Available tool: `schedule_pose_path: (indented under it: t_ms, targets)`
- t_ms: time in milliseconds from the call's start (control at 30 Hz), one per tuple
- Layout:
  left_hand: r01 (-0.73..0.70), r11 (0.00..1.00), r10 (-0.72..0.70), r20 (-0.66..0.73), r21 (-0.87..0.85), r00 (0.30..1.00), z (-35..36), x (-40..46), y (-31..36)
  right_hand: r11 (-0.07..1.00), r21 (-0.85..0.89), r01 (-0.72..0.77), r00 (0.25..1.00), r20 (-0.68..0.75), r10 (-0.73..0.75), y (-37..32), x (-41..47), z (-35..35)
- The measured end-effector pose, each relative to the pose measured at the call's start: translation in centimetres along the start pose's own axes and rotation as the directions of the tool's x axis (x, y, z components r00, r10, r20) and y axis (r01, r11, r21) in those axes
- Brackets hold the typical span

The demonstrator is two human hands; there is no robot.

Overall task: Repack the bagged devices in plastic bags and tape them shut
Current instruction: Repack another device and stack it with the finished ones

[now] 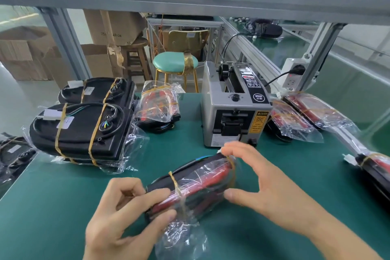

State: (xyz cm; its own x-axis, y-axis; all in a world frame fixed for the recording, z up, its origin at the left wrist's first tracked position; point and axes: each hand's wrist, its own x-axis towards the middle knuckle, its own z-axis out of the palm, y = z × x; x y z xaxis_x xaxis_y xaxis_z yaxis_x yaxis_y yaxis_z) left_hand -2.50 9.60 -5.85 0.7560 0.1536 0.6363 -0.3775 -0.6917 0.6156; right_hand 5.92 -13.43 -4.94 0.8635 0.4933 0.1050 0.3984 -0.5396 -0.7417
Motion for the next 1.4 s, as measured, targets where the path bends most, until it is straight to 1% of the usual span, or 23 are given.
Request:
schedule_pose_path:
  t_ms: [67,133,200,300,367,400,533,600,667,733,800,867,933,967,1000,1033,1067,1167,1200,1233,1300,1333,1400]
  targets:
    - [0.014,1.000,-0.014,0.055,0.002,0.998,-0.4,0.3,-0.5,0.999,0.034,-0.010,1.000,-0.019,0.010,-0.3,0.3,-0.3]
    - [0.031,0.998,-0.035,0.102,0.046,0.994,-0.6,0.9,-0.1,0.999,0.046,-0.019,0.998,-0.057,0.021,-0.3,0.6,-0.5]
    - [0.002,0.988,-0.021,0.123,0.153,0.992,0.0,1.7,0.9,0.996,0.085,-0.001,0.997,-0.083,0.008,-0.2,0.9,-0.6]
    - [-0.066,0.943,-0.016,0.243,0.327,0.970,2.0,3.5,3.2,0.987,0.156,0.028,0.994,-0.113,-0.010,-0.1,1.2,-0.6]
    - [-0.052,0.925,-0.067,0.298,0.376,0.952,3.5,4.2,4.3,0.977,0.210,0.033,0.991,-0.133,-0.005,-0.1,1.2,-0.6]
    - [-0.010,0.930,-0.111,0.308,0.367,0.945,4.1,4.5,4.4,0.972,0.230,0.038,0.991,-0.137,-0.006,0.0,1.2,-0.6]
    - [0.182,0.945,-0.250,0.239,0.273,0.938,4.9,5.0,4.2,0.971,0.229,0.060,0.990,-0.141,-0.027,0.4,0.8,-0.4]
    - [0.207,0.943,-0.269,0.232,0.259,0.935,5.0,5.1,4.1,0.975,0.218,0.049,0.995,-0.099,-0.028,0.4,0.9,-0.4]
    - [0.205,0.941,-0.276,0.259,0.270,0.925,4.9,5.3,4.2,0.978,0.203,0.038,0.998,-0.060,-0.027,0.4,1.0,-0.7]
    - [0.208,0.949,-0.271,0.278,0.237,0.922,5.0,5.5,4.0,0.980,0.194,0.033,0.999,-0.047,-0.024,0.3,1.0,-0.8]
    - [0.155,0.967,-0.209,0.276,0.204,0.938,5.0,5.5,3.8,0.977,0.210,0.025,0.998,-0.056,-0.014,0.4,0.9,-0.7]
    - [0.017,0.986,-0.069,0.315,0.165,0.946,4.8,5.3,3.5,0.976,0.218,0.015,0.997,-0.076,0.001,0.5,0.9,-0.7]
    - [-0.187,0.974,0.127,0.376,0.129,0.918,4.4,4.7,2.9,0.973,0.231,-0.004,0.998,-0.056,0.017,0.5,1.0,-0.7]
    - [-0.272,0.955,0.205,0.402,0.116,0.893,4.1,4.5,2.5,0.972,0.237,-0.004,0.999,-0.043,0.014,0.6,1.0,-0.7]
    - [-0.320,0.941,0.249,0.406,0.114,0.879,3.9,4.5,2.1,0.972,0.237,0.005,0.999,-0.044,0.005,0.6,1.1,-0.6]
    - [-0.326,0.938,0.255,0.395,0.122,0.883,3.8,4.5,1.9,0.972,0.236,0.018,0.998,-0.059,-0.004,0.7,1.1,-0.5]
    - [-0.289,0.949,0.224,0.371,0.127,0.901,3.7,4.6,1.9,0.970,0.239,0.033,0.997,-0.080,-0.014,0.6,1.1,-0.4]
    - [-0.052,0.993,0.022,0.259,0.110,0.966,4.1,5.2,2.3,0.966,0.243,0.086,0.988,-0.143,-0.052,0.8,1.1,-0.1]
    - [-0.023,0.990,-0.013,0.244,0.142,0.970,4.3,5.3,2.3,0.969,0.218,0.114,0.982,-0.175,-0.076,0.9,1.1,0.1]
    - [-0.029,0.982,-0.021,0.261,0.187,0.965,4.5,5.4,2.3,0.974,0.171,0.147,0.970,-0.215,-0.109,1.0,1.0,0.3]
    - [-0.107,0.944,-0.020,0.379,0.311,0.925,4.7,5.6,2.2,0.978,0.092,0.185,0.949,-0.273,-0.154,1.1,0.9,0.7]
    - [-0.148,0.922,-0.028,0.444,0.357,0.895,4.7,5.7,2.3,0.978,0.110,0.178,0.952,-0.269,-0.143,1.1,0.8,0.7]
    - [-0.160,0.921,-0.042,0.499,0.355,0.866,4.8,5.7,2.3,0.956,0.257,0.143,0.972,-0.220,-0.087,0.9,0.8,0.0]
